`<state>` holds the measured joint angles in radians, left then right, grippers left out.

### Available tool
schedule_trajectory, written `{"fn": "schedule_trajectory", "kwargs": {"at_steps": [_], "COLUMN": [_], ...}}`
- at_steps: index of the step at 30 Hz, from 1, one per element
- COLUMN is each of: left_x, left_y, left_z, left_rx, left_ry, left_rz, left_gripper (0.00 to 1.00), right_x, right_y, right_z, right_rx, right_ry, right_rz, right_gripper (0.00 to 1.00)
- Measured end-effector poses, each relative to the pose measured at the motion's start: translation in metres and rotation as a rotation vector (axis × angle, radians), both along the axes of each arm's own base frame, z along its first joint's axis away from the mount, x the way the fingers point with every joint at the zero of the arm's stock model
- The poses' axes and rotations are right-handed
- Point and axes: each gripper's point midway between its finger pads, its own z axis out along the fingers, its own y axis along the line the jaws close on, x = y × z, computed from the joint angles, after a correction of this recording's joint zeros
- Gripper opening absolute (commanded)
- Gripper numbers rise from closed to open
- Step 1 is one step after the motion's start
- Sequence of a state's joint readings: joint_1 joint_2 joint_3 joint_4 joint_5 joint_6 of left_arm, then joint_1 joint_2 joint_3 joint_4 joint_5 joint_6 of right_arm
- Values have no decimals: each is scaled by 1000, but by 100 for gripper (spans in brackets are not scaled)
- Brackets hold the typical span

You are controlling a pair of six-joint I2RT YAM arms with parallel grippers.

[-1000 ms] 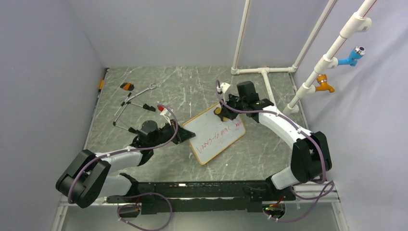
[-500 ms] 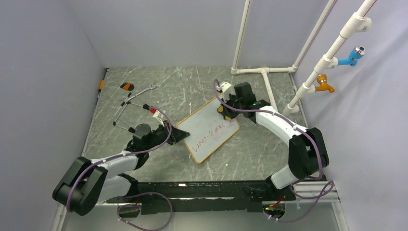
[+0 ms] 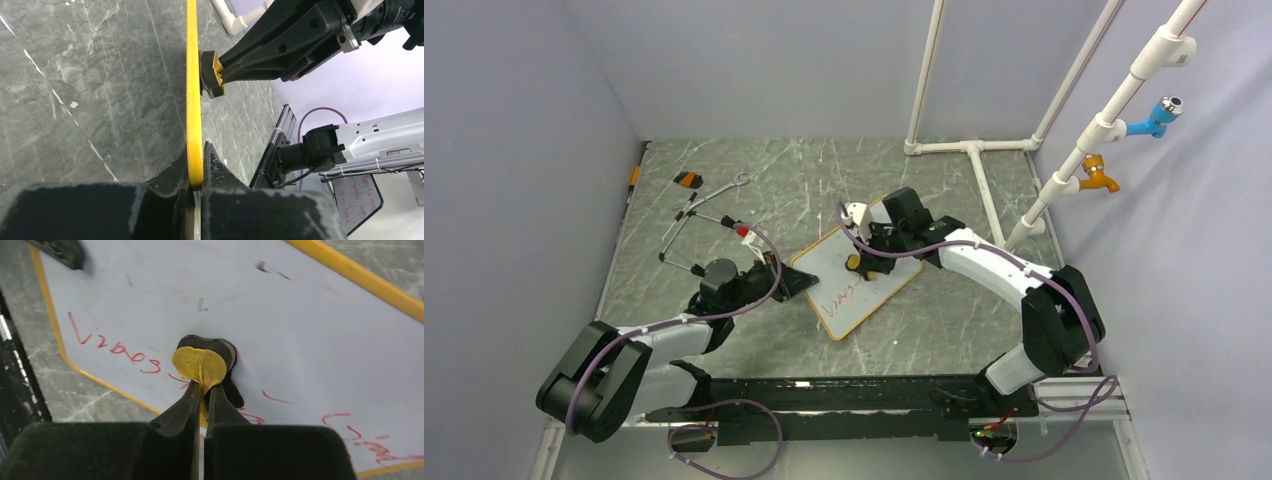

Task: Erase the whiteboard
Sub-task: Erase the whiteboard at the center of the board.

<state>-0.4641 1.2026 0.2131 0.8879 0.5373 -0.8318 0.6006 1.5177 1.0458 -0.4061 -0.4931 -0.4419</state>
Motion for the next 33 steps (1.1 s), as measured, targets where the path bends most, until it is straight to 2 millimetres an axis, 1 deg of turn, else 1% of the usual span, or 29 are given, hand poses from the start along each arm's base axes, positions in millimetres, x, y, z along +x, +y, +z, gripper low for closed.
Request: {"fn": "schedule_trajectory", "kwargs": {"at_steps": [2, 4, 6, 8, 9, 11, 13, 15, 19, 21, 22, 23, 25, 28, 30, 31, 33], "left_x": [0, 1, 1, 1, 0, 0, -1, 0, 1, 1, 1, 1, 1, 1, 1, 1, 1], "left_y": [1, 1, 2, 1, 1, 1, 1, 1, 1, 1, 1, 2, 2, 1, 0, 0, -1], "left_z": [0, 1, 1, 0, 1, 1, 0, -1, -1, -1, -1, -1, -2, -1, 0, 0, -1], "left_rx": [3, 4, 5, 5, 4, 4, 4, 4, 3, 4, 4, 5, 6, 3, 0, -3, -5], "left_ry": [-2, -3, -2, -2, -2, -2, 0, 4, 7, 7, 6, 4, 4, 0, -4, -5, -2], "left_rz": [5, 11, 11, 9, 8, 4, 0, 1, 5, 5, 5, 5, 7, 6, -2, -7, -9], "left_gripper": [0, 0, 0, 0, 0, 0, 0, 0, 0, 0, 0, 0, 0, 0, 0, 0, 0], "right_x": [4, 17, 37, 50, 54, 54, 47, 34, -3, -13, -13, -10, 5, 42, 60, 63, 61], "right_y": [-3, -16, -38, -57, -64, -67, -60, -45, -10, -1, -1, -4, -16, -51, -73, -77, -74], "right_z": [0, -1, -3, -4, -6, -7, -9, -11, -13, -13, -14, -13, -13, -11, -10, -11, -13], "right_rx": [-6, -20, -47, -74, -88, -98, -105, -108, -102, -103, -105, -103, -102, -112, -122, -126, -129], "right_ry": [-4, -11, -27, -41, -47, -47, -41, -39, -27, -23, -21, -16, -13, -32, -45, -45, -40], "right_rz": [-23, -89, -181, -246, -268, -271, -233, -163, 11, 47, 39, 18, -57, -239, -336, -357, -348], "right_gripper": [0, 0, 0, 0, 0, 0, 0, 0, 0, 0, 0, 0, 0, 0, 0, 0, 0]}}
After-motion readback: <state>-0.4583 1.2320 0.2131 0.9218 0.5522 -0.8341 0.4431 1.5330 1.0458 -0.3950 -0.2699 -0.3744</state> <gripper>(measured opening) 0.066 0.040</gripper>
